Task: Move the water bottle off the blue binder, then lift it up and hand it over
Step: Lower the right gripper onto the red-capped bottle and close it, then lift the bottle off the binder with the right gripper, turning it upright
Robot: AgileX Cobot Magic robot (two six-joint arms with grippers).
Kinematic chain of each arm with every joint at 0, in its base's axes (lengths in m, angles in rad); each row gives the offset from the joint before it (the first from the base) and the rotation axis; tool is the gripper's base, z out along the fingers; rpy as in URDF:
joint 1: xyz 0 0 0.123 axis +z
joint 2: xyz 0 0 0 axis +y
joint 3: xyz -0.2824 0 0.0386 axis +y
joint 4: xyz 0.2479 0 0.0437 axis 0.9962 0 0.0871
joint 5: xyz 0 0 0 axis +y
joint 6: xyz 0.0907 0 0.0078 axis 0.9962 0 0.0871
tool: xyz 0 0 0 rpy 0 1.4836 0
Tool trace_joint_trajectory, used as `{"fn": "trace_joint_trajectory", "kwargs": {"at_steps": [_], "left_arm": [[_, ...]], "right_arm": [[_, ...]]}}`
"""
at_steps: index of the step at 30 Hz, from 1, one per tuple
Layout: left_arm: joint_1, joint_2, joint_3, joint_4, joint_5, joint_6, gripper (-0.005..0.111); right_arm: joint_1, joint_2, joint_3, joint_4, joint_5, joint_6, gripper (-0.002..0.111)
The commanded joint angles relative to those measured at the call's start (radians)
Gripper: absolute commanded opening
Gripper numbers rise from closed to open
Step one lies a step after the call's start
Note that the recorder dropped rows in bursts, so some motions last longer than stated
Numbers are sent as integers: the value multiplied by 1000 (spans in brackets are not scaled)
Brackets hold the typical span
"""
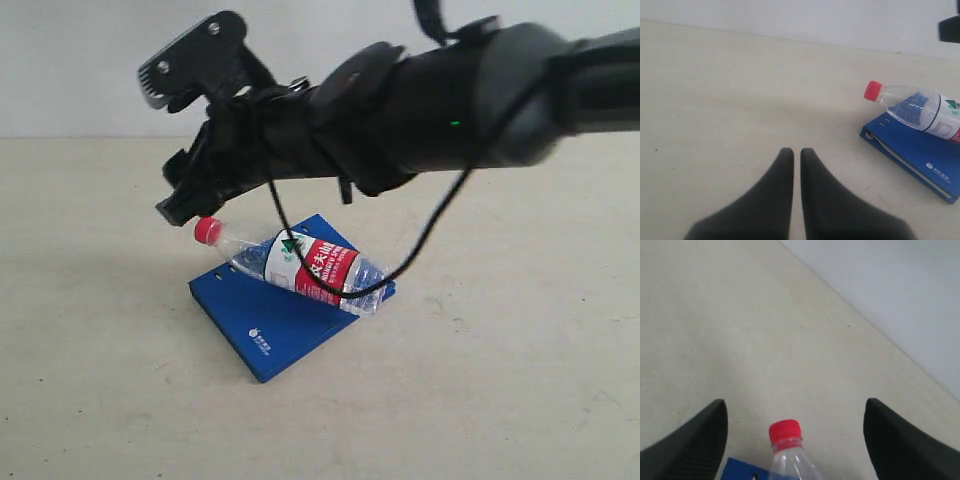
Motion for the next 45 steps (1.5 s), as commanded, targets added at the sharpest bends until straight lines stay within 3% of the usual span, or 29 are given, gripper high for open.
{"fn": "trace_joint_trajectory", "kwargs": {"at_steps": [1,9,17,19,26,30,37,41,45], "left_arm": [[-4,-3,3,-7,-5,3,5],[-4,-3,3,-7,-5,3,5],[-4,-3,3,-7,-5,3,5],[-4,-3,3,-7,-5,3,5],[-4,-3,3,-7,-5,3,5],[-4,-3,3,-7,-5,3,5],[-4,-3,3,-7,-5,3,5],[-4,-3,3,-7,-5,3,5],[-4,-3,3,-7,-5,3,5]], "right_arm": [[1,157,-140,-7,82,-127,67],[1,375,-244,10,-116,-210,67],[-1,424,-244,86,-187,-214,66],[-1,422,-244,91,-214,-214,57],[1,409,-244,91,-211,-220,0],[1,373,-244,103,-307,-220,0],[-11,269,-244,192,-813,-291,0],[-55,218,-244,261,-843,-424,0],[-116,183,-242,316,-836,-406,0]]}}
